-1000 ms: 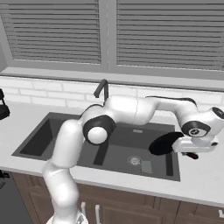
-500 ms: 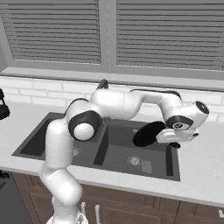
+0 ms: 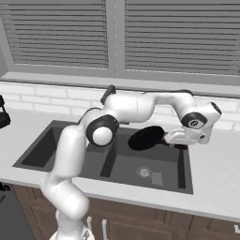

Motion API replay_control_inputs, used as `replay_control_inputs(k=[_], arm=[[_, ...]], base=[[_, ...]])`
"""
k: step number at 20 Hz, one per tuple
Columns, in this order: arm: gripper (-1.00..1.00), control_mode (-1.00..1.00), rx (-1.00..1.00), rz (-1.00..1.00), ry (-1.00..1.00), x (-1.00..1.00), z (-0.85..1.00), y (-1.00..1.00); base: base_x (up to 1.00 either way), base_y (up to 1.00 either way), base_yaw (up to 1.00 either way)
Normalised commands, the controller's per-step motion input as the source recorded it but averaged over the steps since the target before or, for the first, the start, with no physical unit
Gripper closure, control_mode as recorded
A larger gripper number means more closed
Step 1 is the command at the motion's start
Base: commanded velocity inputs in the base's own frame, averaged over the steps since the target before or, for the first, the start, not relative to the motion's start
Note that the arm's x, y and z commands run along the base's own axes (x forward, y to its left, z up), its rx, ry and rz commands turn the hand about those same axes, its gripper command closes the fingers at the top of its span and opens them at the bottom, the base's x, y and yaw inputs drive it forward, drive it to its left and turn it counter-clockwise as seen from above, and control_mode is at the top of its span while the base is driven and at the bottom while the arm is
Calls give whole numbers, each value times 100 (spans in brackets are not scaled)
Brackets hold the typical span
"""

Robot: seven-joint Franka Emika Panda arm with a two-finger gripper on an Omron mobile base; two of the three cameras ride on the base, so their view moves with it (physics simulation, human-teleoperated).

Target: Pick the pan and sponge and place them into the sink. Then turn on the water.

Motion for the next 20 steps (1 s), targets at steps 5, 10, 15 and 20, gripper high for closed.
replay_control_inputs(k=[5, 10, 15, 20], arm=[[100, -100, 1, 17, 13, 0, -52, 0], [100, -100, 9, 19, 3, 3, -31, 0], [100, -100, 9, 22, 10, 0, -36, 6], [100, -100, 4, 12, 3, 2, -32, 7]], base=[[0, 0, 0], [0, 0, 0], [0, 0, 0], [0, 0, 0]])
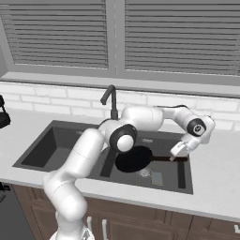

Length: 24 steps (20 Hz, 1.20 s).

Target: Pick the pan and sponge and place them into the sink. Then turn on the water.

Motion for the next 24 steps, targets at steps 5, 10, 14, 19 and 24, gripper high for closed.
replay_control_inputs(k=[5, 10, 14, 19, 24], arm=[[100, -100, 3, 4, 0, 14, -20, 10], [100, -100, 0, 3, 0, 4, -31, 20], [100, -100, 0, 2, 0, 0, -36, 23], [100, -100, 0, 0, 0, 0, -29, 17], [100, -100, 0, 0, 0, 0, -35, 10]], base=[[0, 0, 0], [0, 0, 0], [0, 0, 0], [0, 0, 0], [0, 0, 0]])
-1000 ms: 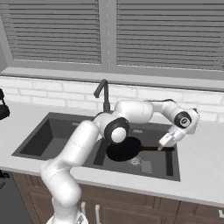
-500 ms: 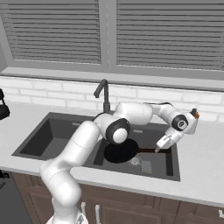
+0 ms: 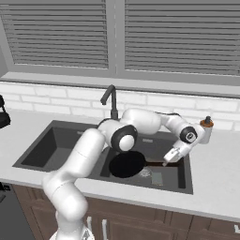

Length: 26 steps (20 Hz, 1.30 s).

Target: Pick the pan and sponge and place them into the sink. Then turn on the water.

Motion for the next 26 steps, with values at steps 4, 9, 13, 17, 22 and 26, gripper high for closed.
replay_control_inputs(k=[4, 9, 13, 17, 22, 26], arm=[[100, -100, 0, 0, 0, 0, -31, 3], [100, -100, 0, 0, 0, -1, -29, 0], [100, -100, -3, 0, 0, 0, -40, 2], [100, -100, -8, -1, 0, 0, -57, 4], [100, -100, -13, -3, 0, 5, -65, 4], [100, -100, -12, -3, 0, 12, -64, 0]], base=[[0, 0, 0], [0, 0, 0], [0, 0, 0], [0, 0, 0], [0, 0, 0], [0, 0, 0]])
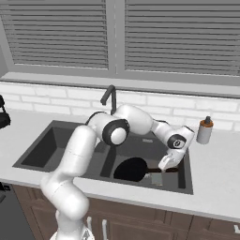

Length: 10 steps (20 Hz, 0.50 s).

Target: Pick the pan and sponge and place them into the sink. Then turn on the water.

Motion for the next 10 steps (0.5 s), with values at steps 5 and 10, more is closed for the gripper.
replay_control_inputs(k=[5, 10], arm=[[100, -100, -11, -3, 0, 13, -64, 0], [100, -100, -13, -2, 0, 21, -74, 1]], base=[[0, 0, 0], [0, 0, 0]])
